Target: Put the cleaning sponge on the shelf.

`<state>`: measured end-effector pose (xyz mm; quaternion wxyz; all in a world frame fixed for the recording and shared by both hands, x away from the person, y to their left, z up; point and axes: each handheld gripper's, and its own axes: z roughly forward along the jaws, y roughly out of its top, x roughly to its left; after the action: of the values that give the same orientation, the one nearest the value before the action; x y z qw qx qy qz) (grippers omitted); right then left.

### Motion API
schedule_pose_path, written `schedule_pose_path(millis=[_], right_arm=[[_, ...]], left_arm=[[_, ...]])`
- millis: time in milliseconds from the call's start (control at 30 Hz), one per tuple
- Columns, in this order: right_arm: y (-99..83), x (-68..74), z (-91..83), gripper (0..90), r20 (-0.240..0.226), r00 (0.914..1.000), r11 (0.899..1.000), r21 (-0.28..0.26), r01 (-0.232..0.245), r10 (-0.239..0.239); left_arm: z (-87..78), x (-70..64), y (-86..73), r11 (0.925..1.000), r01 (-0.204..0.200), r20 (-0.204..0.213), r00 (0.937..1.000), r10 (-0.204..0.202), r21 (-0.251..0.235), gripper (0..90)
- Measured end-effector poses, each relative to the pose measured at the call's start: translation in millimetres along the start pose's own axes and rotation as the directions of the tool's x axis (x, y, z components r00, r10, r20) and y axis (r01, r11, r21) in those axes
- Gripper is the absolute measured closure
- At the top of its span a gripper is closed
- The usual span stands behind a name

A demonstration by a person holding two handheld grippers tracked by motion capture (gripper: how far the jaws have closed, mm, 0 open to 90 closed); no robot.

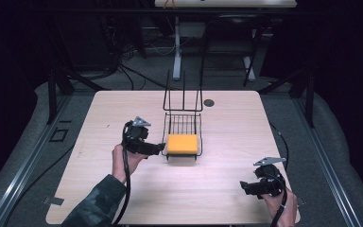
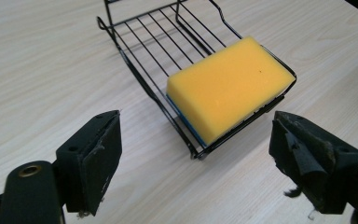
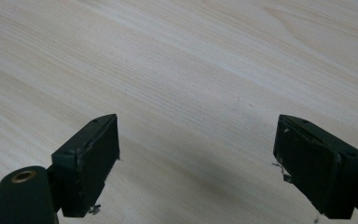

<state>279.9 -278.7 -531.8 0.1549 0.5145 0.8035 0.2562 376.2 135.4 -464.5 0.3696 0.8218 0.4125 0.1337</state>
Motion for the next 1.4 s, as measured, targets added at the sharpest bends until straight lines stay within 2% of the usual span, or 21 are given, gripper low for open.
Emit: schedule_pose_path(millis=[167,267,500,567,933,1133,1200,1300,1367,1400], right_arm=[[0.1,0.7,-0.3,14.0,0.006,1.0,1.0,0.0,0.006,-0.006],[0.2,0.3,-0.4,14.0,0.01,0.9999,1.0,-0.001,0.006,-0.006],[0.2,1.5,-1.1,14.0,0.012,0.9999,1.0,0.001,0.008,-0.008],[0.2,1.7,-1.1,14.0,0.012,0.9999,1.0,0.001,0.007,-0.007],[0.3,3.8,-0.4,14.0,0.019,0.9998,1.0,0.006,0.011,-0.011],[-0.6,2.1,-1.2,14.0,0.025,0.9997,1.0,0.008,0.008,-0.008],[-0.8,2.8,-0.3,14.0,0.021,0.9998,1.0,0.007,0.004,-0.005],[-0.4,4.1,0.7,14.1,0.019,0.9997,1.0,0.008,0.013,-0.014],[-0.5,4.3,0.7,14.1,0.018,0.9997,1.0,0.01,0.015,-0.015],[-0.7,4.1,0.6,14.1,0.019,0.9997,1.0,0.01,0.014,-0.014]], left_arm=[[-25.5,6.1,-7.7,0.9996,-0.018,-0.037,0.9992,0.017,-0.019,14.9],[-39.0,12.3,-16.7,0.9994,-0.006,-0.059,0.9982,0.004,-0.034,13.8],[-57.2,22.1,-40.4,1.0,0.0,-0.101,0.9949,-0.001,-0.004,7.8],[-61.5,25.6,-49.7,0.9998,0.0,-0.113,0.9936,0.002,0.019,6.5],[-75.1,37.3,-90.1,0.9961,0.04,-0.15,0.9882,-0.028,0.079,0.4],[-74.3,38.6,-115.8,0.9896,0.053,-0.16,0.9867,-0.031,0.134,0.4],[-72.4,39.2,-125.4,0.9844,0.054,-0.156,0.9874,-0.028,0.167,0.3],[-70.2,39.1,-135.7,0.9808,0.068,-0.157,0.9869,-0.039,0.183,0.1],[-70.1,40.3,-140.5,0.9815,0.056,-0.158,0.9872,-0.027,0.183,0.1],[-70.2,40.7,-142.9,0.9809,0.067,-0.16,0.9863,-0.037,0.183,0.1]])
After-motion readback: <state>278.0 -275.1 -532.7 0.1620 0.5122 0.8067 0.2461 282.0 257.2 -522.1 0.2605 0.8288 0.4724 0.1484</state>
